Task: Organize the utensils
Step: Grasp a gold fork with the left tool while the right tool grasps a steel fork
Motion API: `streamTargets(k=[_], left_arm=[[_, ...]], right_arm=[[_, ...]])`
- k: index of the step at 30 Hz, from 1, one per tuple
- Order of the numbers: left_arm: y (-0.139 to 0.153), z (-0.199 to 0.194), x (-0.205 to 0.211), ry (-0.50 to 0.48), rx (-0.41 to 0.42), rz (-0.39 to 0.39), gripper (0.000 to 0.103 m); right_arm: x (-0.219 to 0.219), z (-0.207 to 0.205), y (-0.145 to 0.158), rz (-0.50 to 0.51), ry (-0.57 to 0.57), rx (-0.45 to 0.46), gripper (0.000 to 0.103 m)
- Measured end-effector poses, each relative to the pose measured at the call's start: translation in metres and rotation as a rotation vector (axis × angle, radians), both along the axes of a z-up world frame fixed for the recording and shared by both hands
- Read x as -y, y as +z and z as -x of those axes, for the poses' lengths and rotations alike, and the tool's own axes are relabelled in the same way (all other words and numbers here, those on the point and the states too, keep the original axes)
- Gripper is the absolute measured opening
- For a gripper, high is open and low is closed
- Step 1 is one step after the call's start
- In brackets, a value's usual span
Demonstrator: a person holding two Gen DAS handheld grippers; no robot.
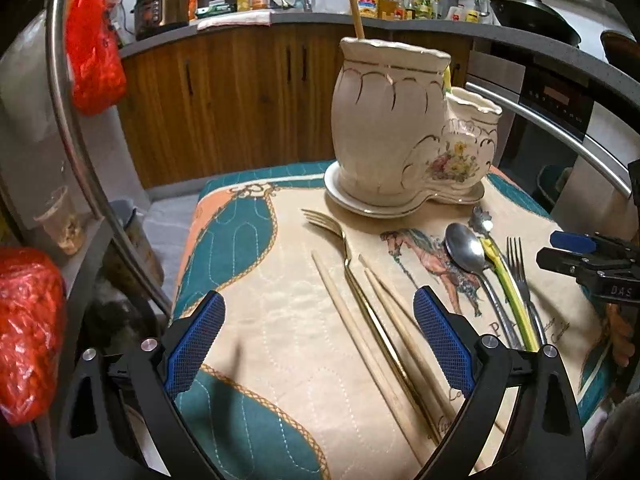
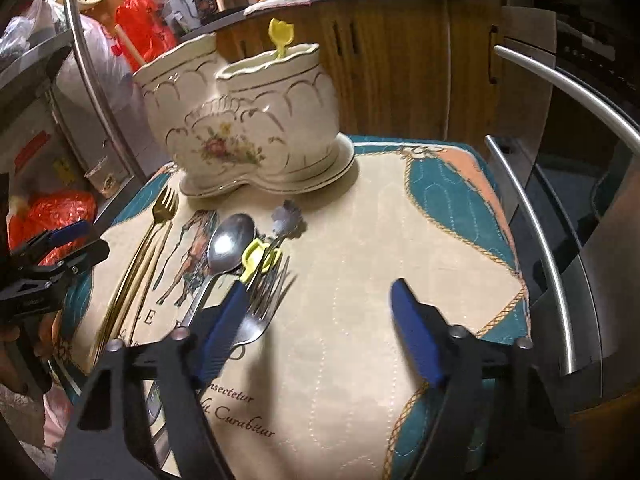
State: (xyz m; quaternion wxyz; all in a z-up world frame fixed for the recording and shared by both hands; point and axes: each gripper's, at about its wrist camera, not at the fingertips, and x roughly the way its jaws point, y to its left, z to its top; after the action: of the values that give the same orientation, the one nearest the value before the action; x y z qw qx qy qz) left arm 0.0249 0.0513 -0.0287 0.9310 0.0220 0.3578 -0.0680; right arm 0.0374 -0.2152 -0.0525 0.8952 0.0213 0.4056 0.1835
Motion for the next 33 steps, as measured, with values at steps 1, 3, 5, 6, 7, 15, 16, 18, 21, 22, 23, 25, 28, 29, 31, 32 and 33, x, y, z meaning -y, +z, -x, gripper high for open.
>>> streamTargets(k=[1, 3, 5, 6, 7, 15, 16, 18, 21, 22, 23, 25, 28, 29, 31, 32, 33], left_arm=[[-0.001, -0.001, 0.0, 0.0, -0.005, 0.0, 0.095], [-0.003, -0.002, -0.001, 0.003, -0.011, -0.001, 0.095], [-0.003, -0.002, -0.002, 0.001, -0.012, 0.004, 0.095], [-0.003, -0.002, -0.002, -0.002, -0.012, 0.005, 0.095], [-0.004, -0.003, -0.002, -0.004, -0.013, 0.005, 0.095], [-0.001, -0.021, 0.002, -0.037, -0.031, -0.001, 0.092], [0.0, -0.025, 0.004, -0.045, -0.032, -0.002, 0.091], [0.003, -0.034, 0.008, -0.064, -0.031, -0.007, 0.085], [0.002, -0.052, 0.012, -0.073, -0.054, 0.001, 0.065], [0.001, -0.055, 0.013, -0.075, -0.064, 0.004, 0.06], [-0.001, -0.061, 0.015, -0.079, -0.076, 0.002, 0.055], [-0.004, -0.069, 0.02, -0.084, -0.086, -0.012, 0.046], [-0.01, -0.079, 0.024, -0.077, -0.101, -0.027, 0.041], [-0.012, -0.081, 0.024, -0.067, -0.106, -0.027, 0.038], [-0.016, -0.087, 0.025, -0.052, -0.123, -0.028, 0.031], [-0.018, -0.089, 0.025, -0.048, -0.129, -0.027, 0.026], [-0.019, -0.09, 0.024, -0.049, -0.135, -0.022, 0.024]], right_arm=[[-0.002, -0.001, 0.0, -0.005, 0.01, -0.006, 0.06], [-0.005, -0.004, -0.002, -0.015, 0.033, -0.022, 0.055], [-0.008, -0.009, -0.003, -0.025, 0.044, -0.039, 0.047], [-0.008, -0.011, -0.003, -0.03, 0.047, -0.046, 0.044], [-0.009, -0.015, -0.005, -0.036, 0.051, -0.058, 0.041], [-0.013, -0.028, -0.009, -0.097, 0.104, -0.094, 0.028], [-0.012, -0.03, -0.01, -0.111, 0.103, -0.102, 0.027], [-0.011, -0.032, -0.01, -0.122, 0.103, -0.113, 0.026], [-0.011, -0.033, -0.01, -0.126, 0.104, -0.116, 0.024], [-0.012, -0.032, -0.01, -0.125, 0.107, -0.115, 0.022], [-0.013, -0.032, -0.01, -0.123, 0.113, -0.115, 0.02], [-0.013, -0.032, -0.009, -0.123, 0.12, -0.115, 0.018], [-0.011, -0.034, -0.009, -0.13, 0.124, -0.119, 0.016], [-0.01, -0.034, -0.009, -0.138, 0.124, -0.122, 0.016], [-0.009, -0.035, -0.009, -0.146, 0.124, -0.127, 0.016], [-0.009, -0.036, -0.009, -0.148, 0.127, -0.128, 0.015], [-0.008, -0.036, -0.009, -0.151, 0.129, -0.13, 0.015]])
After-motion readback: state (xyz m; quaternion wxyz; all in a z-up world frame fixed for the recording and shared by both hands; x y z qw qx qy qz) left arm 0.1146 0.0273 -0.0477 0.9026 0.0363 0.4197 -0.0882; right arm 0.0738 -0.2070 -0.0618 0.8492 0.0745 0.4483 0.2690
